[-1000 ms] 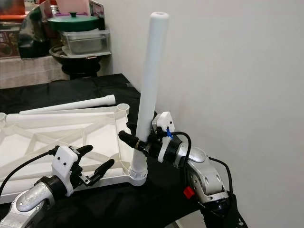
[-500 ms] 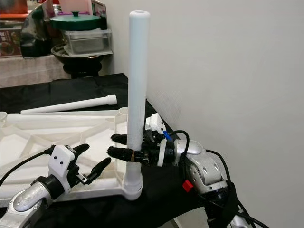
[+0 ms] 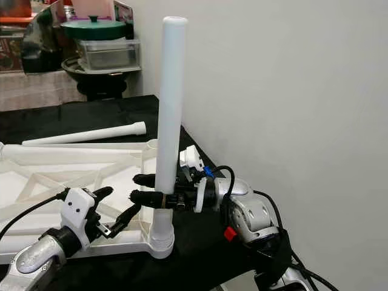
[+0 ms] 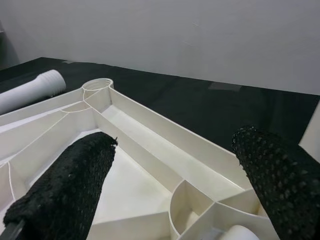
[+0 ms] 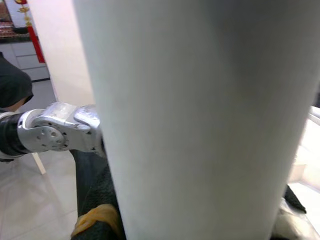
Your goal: Building children table
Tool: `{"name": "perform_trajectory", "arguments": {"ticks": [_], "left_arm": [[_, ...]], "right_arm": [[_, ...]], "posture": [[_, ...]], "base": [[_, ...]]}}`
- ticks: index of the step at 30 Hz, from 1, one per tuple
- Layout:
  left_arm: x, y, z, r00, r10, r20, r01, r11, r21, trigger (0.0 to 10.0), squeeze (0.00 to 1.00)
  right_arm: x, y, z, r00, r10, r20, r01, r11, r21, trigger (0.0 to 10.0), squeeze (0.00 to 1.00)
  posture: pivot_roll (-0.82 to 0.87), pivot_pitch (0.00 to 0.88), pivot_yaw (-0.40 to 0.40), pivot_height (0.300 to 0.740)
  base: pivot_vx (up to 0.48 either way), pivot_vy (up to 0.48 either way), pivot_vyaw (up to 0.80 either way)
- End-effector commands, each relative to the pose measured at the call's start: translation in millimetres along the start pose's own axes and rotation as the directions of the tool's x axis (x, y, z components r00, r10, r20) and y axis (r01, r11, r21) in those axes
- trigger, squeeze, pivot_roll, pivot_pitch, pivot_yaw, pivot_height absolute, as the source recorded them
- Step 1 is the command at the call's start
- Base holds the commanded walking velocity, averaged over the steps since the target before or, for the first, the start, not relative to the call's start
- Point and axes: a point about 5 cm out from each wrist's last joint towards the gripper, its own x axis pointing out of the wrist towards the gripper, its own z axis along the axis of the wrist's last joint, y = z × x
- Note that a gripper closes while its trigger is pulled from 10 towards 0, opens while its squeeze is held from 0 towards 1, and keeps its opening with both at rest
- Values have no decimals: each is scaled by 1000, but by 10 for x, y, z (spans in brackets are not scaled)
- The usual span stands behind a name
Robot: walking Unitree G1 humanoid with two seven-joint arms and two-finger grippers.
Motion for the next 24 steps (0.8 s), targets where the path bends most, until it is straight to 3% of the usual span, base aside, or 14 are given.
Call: {"name": "perform_trajectory", "arguments": {"ticks": [1,13,17,21,24], "left_arm": [[-18,-6,5,1000,1,-3,-1,1000,-8,10000,0],[-3,-30,5,1000,-2,1,2,1000,-20,10000,0],[-8,-31,-3,1000,2,0,-2,1000,-22,10000,0],[-5,-14,6,1000,18,8,-18,999,-27,10000,0],[-4,-5,10,1000,24,12,-23,999,-34,10000,0]], "right_arm": [[80,49,-172,999,44,-20,-42,996,74,0,0],[55,29,-246,999,-5,-42,9,995,97,0,0],[51,-5,-303,991,-129,-47,133,988,83,0,0],[58,78,-433,958,-280,-57,285,951,117,0,0],[30,116,-492,939,-335,-82,343,930,132,0,0]], "posture": [[127,0,-83,740],[118,0,-84,740],[108,0,-86,740],[104,0,-86,740],[101,0,-83,740]], "base": [[0,0,0],[0,0,0],[0,0,0],[0,0,0],[0,0,0]]}}
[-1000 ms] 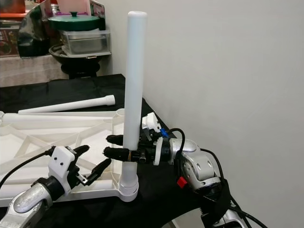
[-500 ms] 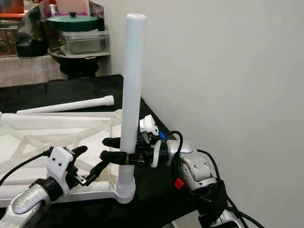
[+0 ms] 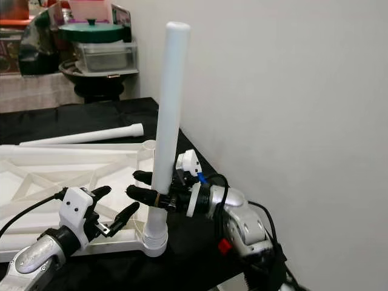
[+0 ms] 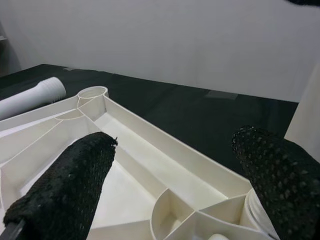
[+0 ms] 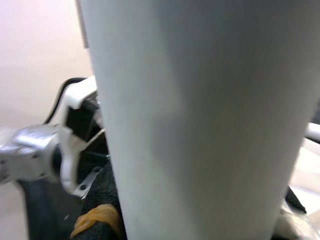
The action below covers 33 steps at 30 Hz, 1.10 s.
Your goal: Building children table
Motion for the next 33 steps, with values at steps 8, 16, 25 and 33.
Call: {"name": "perform_trajectory", "arguments": {"ticks": [8,16,25,33], "left_arm": [[0,53,-12,1000,26,-1,-26,1000,-11,10000,0],[6,77,-25,999,54,-2,-54,998,-10,10000,0],[-12,121,-34,996,94,-1,-94,996,-6,10000,0],[1,152,-49,992,128,-1,-128,992,-2,10000,0]], "right_arm": [[-154,12,-459,946,-194,-261,222,972,82,0,0],[-212,-164,-648,823,-425,-376,488,868,88,0,0],[-387,-430,-629,646,-682,-344,734,679,32,0,0],[-645,-538,-645,444,-834,-328,880,474,-11,0,0]], "posture": [[78,0,-77,740],[80,0,-90,740],[81,0,-97,740],[77,0,-95,740]], "base": [[0,0,0],[0,0,0],[0,0,0],[0,0,0]]}}
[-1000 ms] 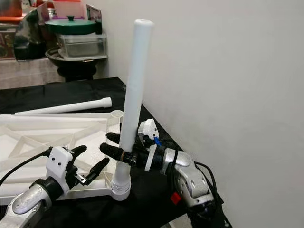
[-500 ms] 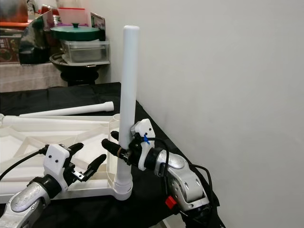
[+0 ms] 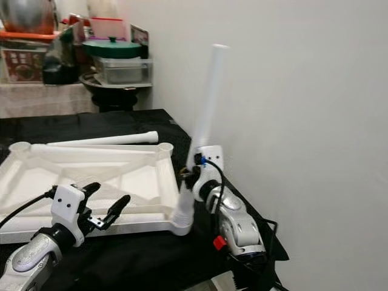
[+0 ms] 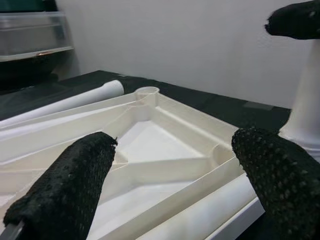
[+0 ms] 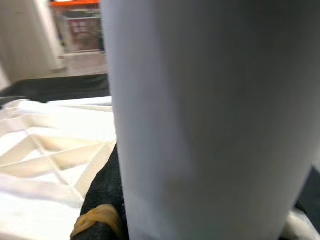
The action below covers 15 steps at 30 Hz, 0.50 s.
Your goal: Building children table
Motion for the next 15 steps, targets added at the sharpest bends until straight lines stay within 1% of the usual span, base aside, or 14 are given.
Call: {"name": "perform_trajectory", "arguments": {"ticks": [1,3,6,7,8,9,12,15], "left_arm": [[26,18,1,1000,17,3,-17,1000,10,10000,0],[26,18,1,1000,17,3,-17,1000,10,10000,0],[41,59,-4,999,48,0,-48,999,17,10000,0],[41,59,-4,999,48,0,-48,999,17,10000,0],[42,74,-6,998,62,-2,-62,998,19,10000,0],[42,74,-6,998,62,-2,-62,998,19,10000,0],[44,93,-21,996,85,-6,-85,996,19,10000,0],[45,91,-25,996,87,-7,-86,996,18,10000,0]], "right_arm": [[-131,-258,-473,965,-155,-213,151,988,-35,0,0],[-131,-258,-473,965,-155,-213,151,988,-35,0,0],[-126,-343,-515,947,-238,-217,230,971,-58,0,0],[-126,-343,-515,947,-238,-217,230,971,-58,0,0],[-116,-382,-497,940,-270,-208,266,963,-49,0,0],[-116,-382,-497,940,-270,-208,266,963,-49,0,0],[-93,-451,-453,917,-353,-188,355,935,-20,0,0],[-89,-473,-441,908,-377,-184,382,924,-9,0,0]], "posture": [[72,0,-92,740],[72,0,-92,740],[75,0,-95,740],[75,0,-95,740],[74,0,-96,740],[74,0,-96,740],[73,0,-98,740],[74,0,-99,740]], "base": [[0,0,0],[0,0,0],[0,0,0],[0,0,0],[0,0,0],[0,0,0],[0,0,0],[0,0,0]]}}
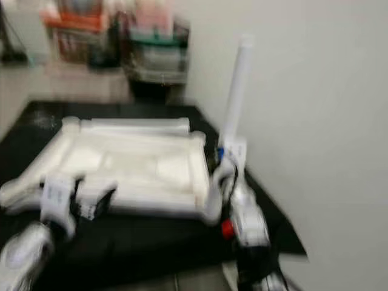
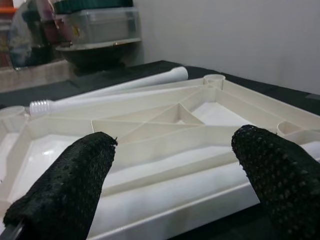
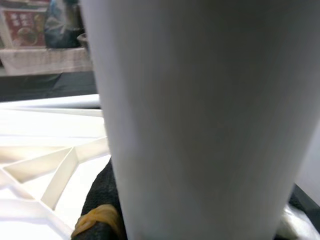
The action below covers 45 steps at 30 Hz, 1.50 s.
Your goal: Building children table
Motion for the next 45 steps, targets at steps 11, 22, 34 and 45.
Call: {"name": "perform_trajectory", "arguments": {"ticks": [11,22,34,45], "left_arm": [[22,-16,-22,1000,13,-5,-13,1000,-11,10000,0],[33,-16,-23,1000,17,-4,-17,1000,-9,10000,0],[24,-15,-25,1000,17,-7,-17,1000,-8,10000,0],[33,-8,-24,1000,23,-6,-23,1000,-5,10000,0]], "right_arm": [[-62,-310,-431,958,-237,-164,246,969,37,0,0],[-46,-229,-431,966,-217,-144,220,976,4,0,0],[-67,-247,-496,951,-251,-178,261,965,35,0,0],[-58,-239,-464,951,-259,-169,270,962,44,0,0]], "posture": [[71,0,-95,740],[76,0,-96,740],[74,0,-93,740],[75,0,-93,740]], "base": [[0,0,0],[0,0,0],[0,0,0],[0,0,0]]}}
